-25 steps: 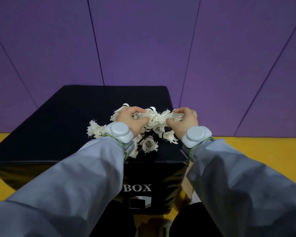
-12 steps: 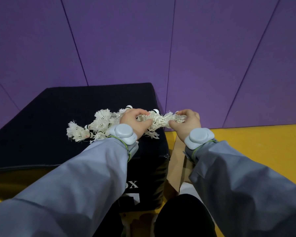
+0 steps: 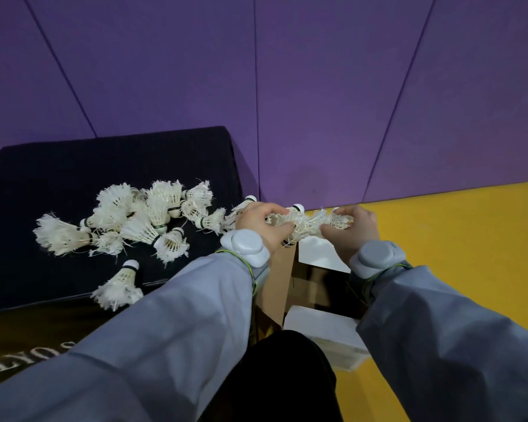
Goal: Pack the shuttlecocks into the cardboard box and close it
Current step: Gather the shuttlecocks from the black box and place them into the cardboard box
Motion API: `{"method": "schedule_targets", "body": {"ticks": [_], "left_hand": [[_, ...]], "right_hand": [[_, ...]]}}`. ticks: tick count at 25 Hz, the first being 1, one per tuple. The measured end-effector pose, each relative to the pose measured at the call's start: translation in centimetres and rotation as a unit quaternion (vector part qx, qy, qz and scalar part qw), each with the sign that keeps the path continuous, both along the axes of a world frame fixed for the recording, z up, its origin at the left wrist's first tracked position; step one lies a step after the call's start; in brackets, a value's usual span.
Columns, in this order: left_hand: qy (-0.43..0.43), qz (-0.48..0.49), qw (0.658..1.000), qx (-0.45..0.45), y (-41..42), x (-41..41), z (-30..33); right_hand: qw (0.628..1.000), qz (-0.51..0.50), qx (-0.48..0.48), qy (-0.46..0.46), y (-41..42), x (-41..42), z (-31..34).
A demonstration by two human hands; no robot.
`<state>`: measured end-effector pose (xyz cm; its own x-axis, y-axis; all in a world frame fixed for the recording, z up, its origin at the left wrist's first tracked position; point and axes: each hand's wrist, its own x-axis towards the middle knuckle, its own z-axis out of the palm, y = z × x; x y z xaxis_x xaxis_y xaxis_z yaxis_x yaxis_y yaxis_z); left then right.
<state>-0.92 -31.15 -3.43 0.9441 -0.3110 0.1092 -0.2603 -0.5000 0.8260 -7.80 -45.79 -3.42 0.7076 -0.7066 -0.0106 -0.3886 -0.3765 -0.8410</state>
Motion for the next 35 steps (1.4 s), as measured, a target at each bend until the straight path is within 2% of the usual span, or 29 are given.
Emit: {"method": "schedule_targets", "body": {"ticks": [11,14,19,23,26,35], "left_hand": [[0.107,-0.077,0.99,0.046,-9.6,-1.6,-7.4],[0.15,-0.092,0.981,0.084,-10.9,-1.1,-9.8],[0.184,-0.125,0.971,0.081,-12.5,0.7,-12.7],[0.195,-0.202,0.955,0.096,-12.5,2.1,-14.2],[0.202,-0.218,0.948,0.11,-11.9,3.2,-15.2],[0.214,-0.2,0.95,0.104,-11.1,3.1,-14.9]], "right_hand": [[0.992,-0.07,-0.001,0.101,-8.9,-3.2,-8.0],[0.99,-0.062,0.018,0.126,-10.0,-3.4,-10.8],[0.985,-0.051,0.081,0.144,-11.2,-2.7,-15.4],[0.981,0.02,0.08,0.174,-11.7,-2.0,-17.6],[0.975,0.062,0.105,0.184,-11.4,-1.6,-18.4],[0.976,0.065,0.098,0.185,-10.4,-1.8,-16.3]]}}
